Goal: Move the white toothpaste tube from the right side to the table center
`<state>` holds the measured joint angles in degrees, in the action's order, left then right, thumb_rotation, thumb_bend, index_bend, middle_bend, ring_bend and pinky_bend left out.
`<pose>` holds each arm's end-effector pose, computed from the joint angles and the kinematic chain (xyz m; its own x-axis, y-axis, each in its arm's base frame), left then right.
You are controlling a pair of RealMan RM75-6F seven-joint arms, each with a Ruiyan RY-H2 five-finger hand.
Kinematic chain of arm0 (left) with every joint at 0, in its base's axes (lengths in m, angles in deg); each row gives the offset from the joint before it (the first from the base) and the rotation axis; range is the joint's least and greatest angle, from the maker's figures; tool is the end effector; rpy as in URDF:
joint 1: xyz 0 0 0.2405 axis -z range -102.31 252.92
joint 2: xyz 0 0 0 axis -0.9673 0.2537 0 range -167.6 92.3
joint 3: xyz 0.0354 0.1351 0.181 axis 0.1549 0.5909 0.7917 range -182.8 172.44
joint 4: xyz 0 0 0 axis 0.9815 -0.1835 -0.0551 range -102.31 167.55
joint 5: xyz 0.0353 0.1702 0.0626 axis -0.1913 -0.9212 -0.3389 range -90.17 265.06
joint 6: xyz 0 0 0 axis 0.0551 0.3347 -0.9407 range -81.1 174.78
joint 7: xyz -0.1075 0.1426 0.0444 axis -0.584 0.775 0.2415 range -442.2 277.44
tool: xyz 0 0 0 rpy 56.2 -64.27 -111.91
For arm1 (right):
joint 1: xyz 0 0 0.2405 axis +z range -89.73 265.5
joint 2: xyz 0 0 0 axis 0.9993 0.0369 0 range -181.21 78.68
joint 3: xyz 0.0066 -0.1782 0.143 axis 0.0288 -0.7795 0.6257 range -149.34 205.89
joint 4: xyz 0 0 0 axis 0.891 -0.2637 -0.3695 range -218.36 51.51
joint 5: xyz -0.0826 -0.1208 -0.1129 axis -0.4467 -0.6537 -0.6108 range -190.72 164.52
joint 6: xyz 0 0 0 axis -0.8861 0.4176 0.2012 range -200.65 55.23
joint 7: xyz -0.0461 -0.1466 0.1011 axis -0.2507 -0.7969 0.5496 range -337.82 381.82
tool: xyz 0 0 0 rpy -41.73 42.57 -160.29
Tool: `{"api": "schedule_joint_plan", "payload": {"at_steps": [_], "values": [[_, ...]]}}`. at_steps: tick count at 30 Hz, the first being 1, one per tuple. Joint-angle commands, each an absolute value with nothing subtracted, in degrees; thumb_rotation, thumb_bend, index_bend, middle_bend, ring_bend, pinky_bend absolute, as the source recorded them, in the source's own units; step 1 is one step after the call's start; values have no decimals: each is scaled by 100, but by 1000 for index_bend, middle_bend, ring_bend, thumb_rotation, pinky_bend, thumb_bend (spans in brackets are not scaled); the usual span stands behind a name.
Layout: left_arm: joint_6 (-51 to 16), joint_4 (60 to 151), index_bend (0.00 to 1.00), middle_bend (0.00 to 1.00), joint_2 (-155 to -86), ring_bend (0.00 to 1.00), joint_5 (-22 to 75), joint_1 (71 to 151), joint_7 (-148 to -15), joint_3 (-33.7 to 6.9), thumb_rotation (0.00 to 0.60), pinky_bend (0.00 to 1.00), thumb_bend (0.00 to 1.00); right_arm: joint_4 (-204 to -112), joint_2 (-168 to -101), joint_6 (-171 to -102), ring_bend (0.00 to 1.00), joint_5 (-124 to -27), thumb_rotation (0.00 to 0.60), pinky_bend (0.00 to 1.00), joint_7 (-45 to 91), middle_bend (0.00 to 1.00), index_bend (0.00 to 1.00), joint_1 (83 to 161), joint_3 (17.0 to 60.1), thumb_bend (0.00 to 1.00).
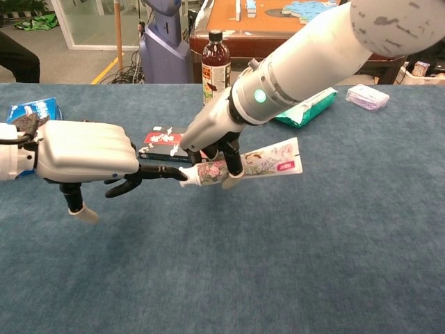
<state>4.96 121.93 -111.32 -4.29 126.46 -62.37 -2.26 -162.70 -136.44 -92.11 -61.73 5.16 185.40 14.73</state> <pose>-0.1127 0.3095 -0.0095 0.8873 0.0457 0.4590 0.2894 -0.8299 -0.4769 0.0116 -0.3645 -0.0758 0.9654 -0.1735 0.1946 -0.2425 -0.8716 0.4261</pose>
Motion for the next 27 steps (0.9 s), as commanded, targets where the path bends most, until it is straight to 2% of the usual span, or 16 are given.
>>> {"api": "schedule_joint_plan", "payload": {"at_steps": [1, 18, 27], "values": [[514, 12182, 0, 620, -11140, 564, -386, 12643, -6223, -228, 600, 412, 111, -16290, -13625, -9227, 879, -6208, 600, 386, 525, 868, 1000, 18519, 1496, 1000], [521, 12173, 0, 617, -11163, 556, -286, 12637, -6175, -219, 600, 412, 111, -16400, -13521, -9278, 885, -6402, 600, 385, 632, 870, 1000, 18347, 1678, 1000], [253, 12441, 0, 606, -10896, 546, -335, 12494, -6071, -172, 600, 411, 111, -16300, -13460, -9405, 885, -6429, 600, 386, 670, 870, 1000, 18145, 1712, 1000]]}}
